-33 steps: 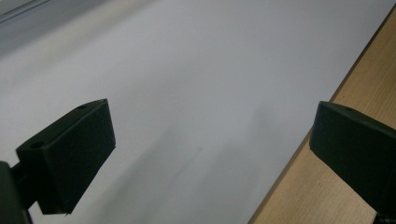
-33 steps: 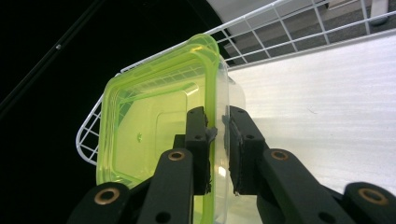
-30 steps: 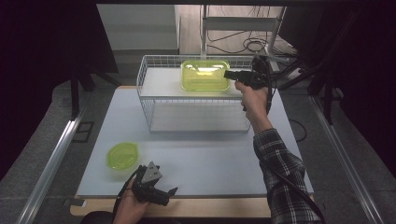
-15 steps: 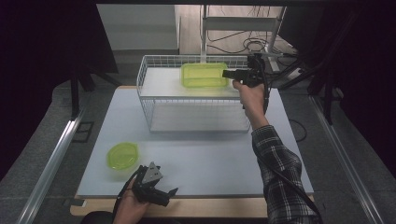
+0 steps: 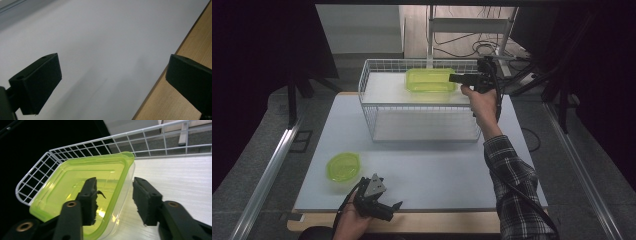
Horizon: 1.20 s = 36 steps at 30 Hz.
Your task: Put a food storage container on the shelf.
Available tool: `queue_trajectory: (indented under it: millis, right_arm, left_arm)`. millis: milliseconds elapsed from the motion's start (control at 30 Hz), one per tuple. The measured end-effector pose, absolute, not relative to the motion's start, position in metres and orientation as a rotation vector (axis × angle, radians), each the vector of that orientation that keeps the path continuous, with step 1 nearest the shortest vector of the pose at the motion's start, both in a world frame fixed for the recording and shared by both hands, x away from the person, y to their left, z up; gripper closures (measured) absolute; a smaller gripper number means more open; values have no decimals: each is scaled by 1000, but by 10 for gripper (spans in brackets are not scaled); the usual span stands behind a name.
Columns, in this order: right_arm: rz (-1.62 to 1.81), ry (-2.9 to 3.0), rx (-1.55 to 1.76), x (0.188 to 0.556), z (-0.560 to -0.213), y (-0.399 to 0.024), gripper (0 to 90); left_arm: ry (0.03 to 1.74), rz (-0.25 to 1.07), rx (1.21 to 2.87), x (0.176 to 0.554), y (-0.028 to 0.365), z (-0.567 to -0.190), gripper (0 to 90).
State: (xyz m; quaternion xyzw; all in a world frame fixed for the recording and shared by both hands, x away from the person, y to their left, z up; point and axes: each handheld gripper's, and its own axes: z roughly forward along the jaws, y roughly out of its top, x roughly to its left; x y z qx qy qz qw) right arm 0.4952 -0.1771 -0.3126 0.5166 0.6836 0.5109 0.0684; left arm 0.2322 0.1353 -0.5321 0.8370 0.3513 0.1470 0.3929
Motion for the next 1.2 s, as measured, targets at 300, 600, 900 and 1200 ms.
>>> queue_trajectory:
  millis: [300, 600, 900, 1200]
  right_arm:
    - [1571, 2138, 1463, 479, -313, -183, 368]
    - [1572, 2216, 1391, 459, -320, -186, 285]
    - [1540, 2264, 1306, 437, -331, -187, 229]
    - [1478, 2329, 1214, 418, -345, -186, 150]
  left_arm:
    - [893, 373, 2137, 232, 134, -532, 4]
    - [877, 383, 2129, 231, 134, -532, 2]
    - [870, 390, 2131, 231, 133, -532, 2]
    - [850, 402, 2138, 230, 132, -531, 2]
